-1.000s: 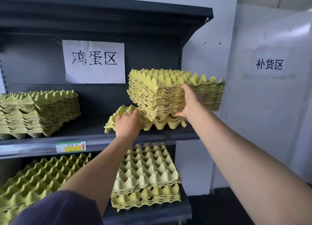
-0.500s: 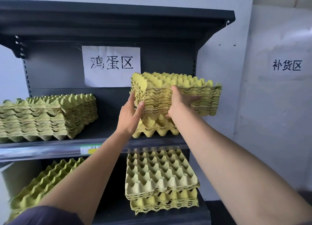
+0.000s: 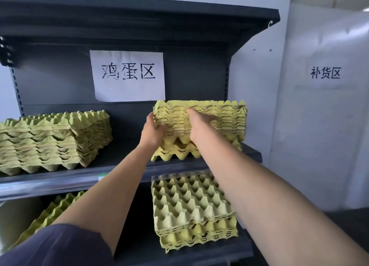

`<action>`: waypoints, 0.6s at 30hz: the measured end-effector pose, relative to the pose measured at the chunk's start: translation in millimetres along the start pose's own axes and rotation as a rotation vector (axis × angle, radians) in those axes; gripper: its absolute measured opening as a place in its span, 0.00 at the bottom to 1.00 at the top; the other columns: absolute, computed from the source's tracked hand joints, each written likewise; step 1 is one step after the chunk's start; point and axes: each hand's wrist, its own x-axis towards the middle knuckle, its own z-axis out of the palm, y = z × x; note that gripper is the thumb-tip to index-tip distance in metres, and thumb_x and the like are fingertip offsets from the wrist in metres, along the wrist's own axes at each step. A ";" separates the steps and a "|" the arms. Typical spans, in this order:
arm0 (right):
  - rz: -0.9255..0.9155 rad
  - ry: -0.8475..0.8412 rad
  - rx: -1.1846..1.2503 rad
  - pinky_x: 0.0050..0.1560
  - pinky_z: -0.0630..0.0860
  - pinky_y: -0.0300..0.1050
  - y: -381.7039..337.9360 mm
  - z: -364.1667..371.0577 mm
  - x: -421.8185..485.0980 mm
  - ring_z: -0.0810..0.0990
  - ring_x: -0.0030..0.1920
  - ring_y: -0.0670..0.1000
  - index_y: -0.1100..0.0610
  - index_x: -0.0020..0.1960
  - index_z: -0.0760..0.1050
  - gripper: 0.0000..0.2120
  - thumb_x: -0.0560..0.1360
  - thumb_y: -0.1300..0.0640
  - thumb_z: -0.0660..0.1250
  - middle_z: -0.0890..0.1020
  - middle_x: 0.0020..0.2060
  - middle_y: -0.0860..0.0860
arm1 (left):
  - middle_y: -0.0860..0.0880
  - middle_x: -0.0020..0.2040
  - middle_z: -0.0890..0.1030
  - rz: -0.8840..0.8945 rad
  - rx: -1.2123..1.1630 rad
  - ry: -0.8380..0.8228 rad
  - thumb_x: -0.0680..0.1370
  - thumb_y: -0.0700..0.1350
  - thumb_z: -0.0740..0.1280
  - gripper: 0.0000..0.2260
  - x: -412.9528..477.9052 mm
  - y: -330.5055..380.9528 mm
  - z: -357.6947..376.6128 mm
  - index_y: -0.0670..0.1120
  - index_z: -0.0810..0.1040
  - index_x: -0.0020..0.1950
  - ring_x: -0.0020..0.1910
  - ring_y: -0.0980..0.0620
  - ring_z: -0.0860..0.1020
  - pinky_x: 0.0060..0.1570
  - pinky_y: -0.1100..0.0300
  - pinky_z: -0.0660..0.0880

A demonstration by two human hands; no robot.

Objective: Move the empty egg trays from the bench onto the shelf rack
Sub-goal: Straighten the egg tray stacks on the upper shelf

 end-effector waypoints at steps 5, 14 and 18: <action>-0.067 0.013 -0.269 0.48 0.71 0.46 14.0 -22.0 -6.3 0.71 0.54 0.56 0.54 0.77 0.41 0.43 0.75 0.51 0.67 0.66 0.70 0.57 | 0.46 0.60 0.75 -0.059 -0.101 0.004 0.76 0.41 0.67 0.23 -7.7 -16.7 9.2 0.46 0.62 0.68 0.58 0.46 0.75 0.58 0.49 0.75; -0.576 0.358 -0.926 0.49 0.78 0.52 21.1 -85.8 16.0 0.78 0.52 0.57 0.53 0.60 0.73 0.14 0.76 0.50 0.63 0.78 0.55 0.53 | 0.41 0.68 0.67 -0.093 -0.051 0.049 0.74 0.41 0.70 0.33 -12.8 -19.3 19.2 0.48 0.56 0.73 0.65 0.41 0.68 0.65 0.43 0.67; -0.781 0.370 -1.048 0.51 0.75 0.51 18.2 -91.0 23.2 0.72 0.60 0.58 0.53 0.63 0.73 0.15 0.77 0.54 0.64 0.72 0.60 0.55 | 0.41 0.73 0.57 -0.026 0.190 0.153 0.74 0.43 0.70 0.39 -23.1 -6.9 26.1 0.49 0.47 0.76 0.69 0.39 0.61 0.66 0.45 0.61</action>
